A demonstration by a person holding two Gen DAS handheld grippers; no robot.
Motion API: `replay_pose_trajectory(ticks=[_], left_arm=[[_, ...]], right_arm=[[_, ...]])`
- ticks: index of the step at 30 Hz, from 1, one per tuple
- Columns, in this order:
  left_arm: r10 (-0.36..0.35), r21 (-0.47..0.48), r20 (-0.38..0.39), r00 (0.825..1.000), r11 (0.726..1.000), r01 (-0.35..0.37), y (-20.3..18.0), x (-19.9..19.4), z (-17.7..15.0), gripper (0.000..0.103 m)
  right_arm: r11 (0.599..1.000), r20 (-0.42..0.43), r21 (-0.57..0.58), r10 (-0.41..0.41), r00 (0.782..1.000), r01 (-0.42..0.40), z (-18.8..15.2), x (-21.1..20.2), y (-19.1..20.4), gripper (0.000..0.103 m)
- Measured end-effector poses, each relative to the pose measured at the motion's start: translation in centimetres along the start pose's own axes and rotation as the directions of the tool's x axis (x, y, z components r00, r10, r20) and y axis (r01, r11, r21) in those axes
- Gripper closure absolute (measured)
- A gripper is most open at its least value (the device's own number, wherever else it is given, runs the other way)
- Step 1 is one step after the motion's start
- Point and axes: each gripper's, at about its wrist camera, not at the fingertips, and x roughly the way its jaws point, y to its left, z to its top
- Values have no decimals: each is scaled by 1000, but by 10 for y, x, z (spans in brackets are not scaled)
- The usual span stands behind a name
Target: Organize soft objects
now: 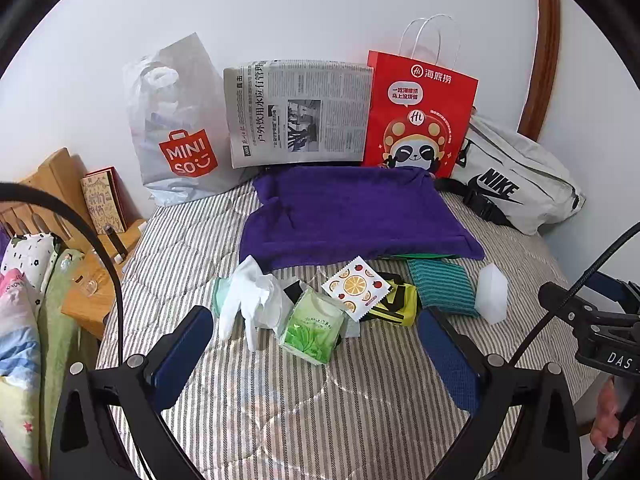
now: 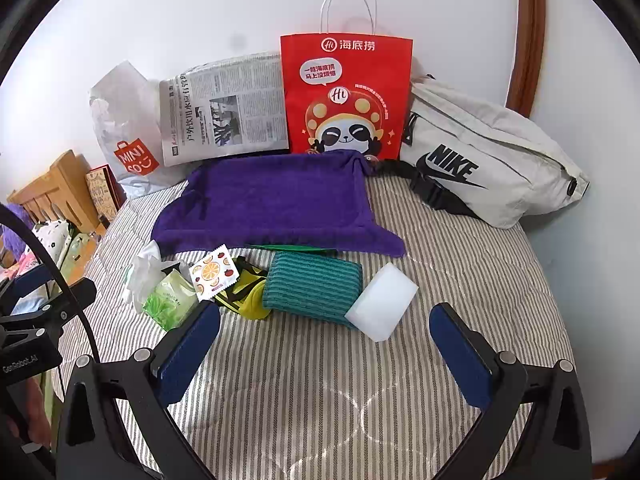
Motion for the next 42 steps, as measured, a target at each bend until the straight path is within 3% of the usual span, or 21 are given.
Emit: replay_pose_trajectory(ticks=[20, 31, 35, 42], left_arm=[[4, 12, -9, 1000, 1000, -4, 3, 14, 4, 0], [-1, -19, -78, 997, 1000, -1, 15, 52, -8, 0], [-9, -5, -109, 994, 1000, 8, 9, 67, -13, 0], [-19, 21, -137, 990, 1000, 22, 4, 86, -15, 0]], right_arm=[[1000, -1, 18, -25, 1000, 25, -1, 14, -23, 0], [989, -148, 113, -77, 986, 94, -28, 86, -76, 0], [981, -197, 176, -43, 980, 79, -34, 111, -84, 0], [970, -199, 239, 17, 980, 32, -18, 137, -81, 0]])
